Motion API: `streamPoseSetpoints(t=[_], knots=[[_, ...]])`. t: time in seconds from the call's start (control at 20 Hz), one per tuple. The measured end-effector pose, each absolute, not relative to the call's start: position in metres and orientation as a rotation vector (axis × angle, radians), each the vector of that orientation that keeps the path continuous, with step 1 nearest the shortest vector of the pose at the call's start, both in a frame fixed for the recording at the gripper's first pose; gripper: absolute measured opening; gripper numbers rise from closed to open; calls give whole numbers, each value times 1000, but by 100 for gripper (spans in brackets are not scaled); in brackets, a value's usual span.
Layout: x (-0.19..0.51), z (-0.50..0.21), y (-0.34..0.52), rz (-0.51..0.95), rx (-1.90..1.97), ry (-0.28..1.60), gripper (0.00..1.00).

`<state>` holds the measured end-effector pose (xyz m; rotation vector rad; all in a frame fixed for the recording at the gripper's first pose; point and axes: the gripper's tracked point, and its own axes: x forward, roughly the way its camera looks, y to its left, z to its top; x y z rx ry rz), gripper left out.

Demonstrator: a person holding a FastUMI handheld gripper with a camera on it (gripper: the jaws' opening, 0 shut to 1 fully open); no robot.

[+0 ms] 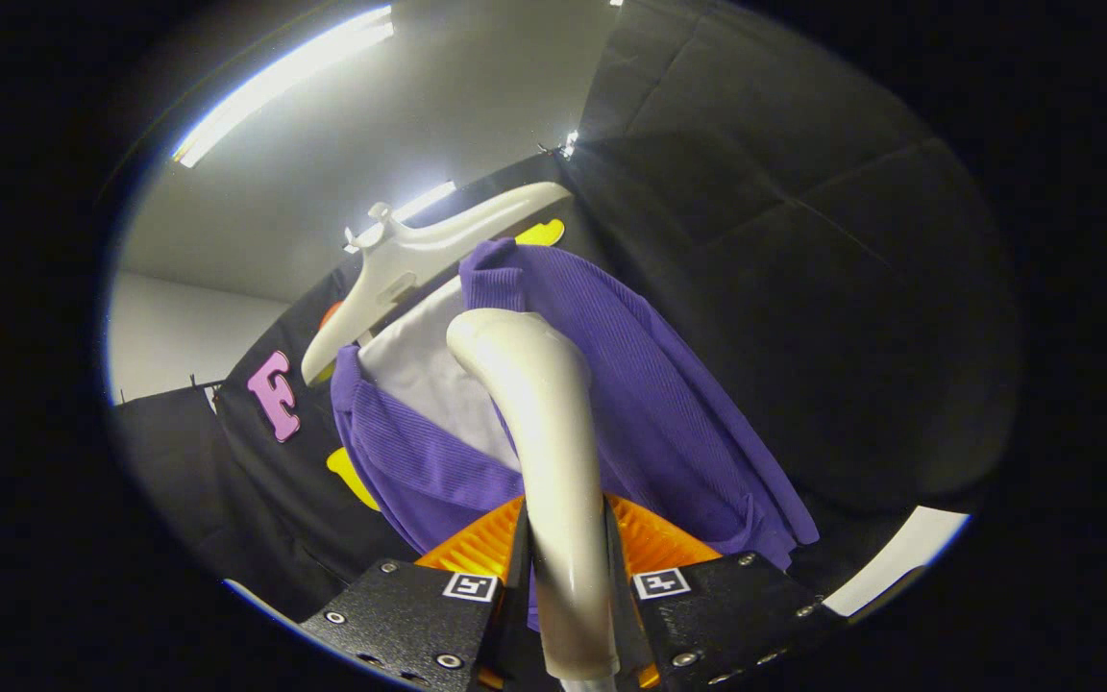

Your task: Iron the clothes twice with a garment steamer, once on the left side and once on the right side.

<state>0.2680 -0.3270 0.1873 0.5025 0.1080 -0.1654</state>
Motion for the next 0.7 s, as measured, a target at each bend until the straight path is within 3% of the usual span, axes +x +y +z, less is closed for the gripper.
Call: streamPoseSetpoints(t=[0.7], knots=[[270, 88, -317, -238, 476, 351, 37]])
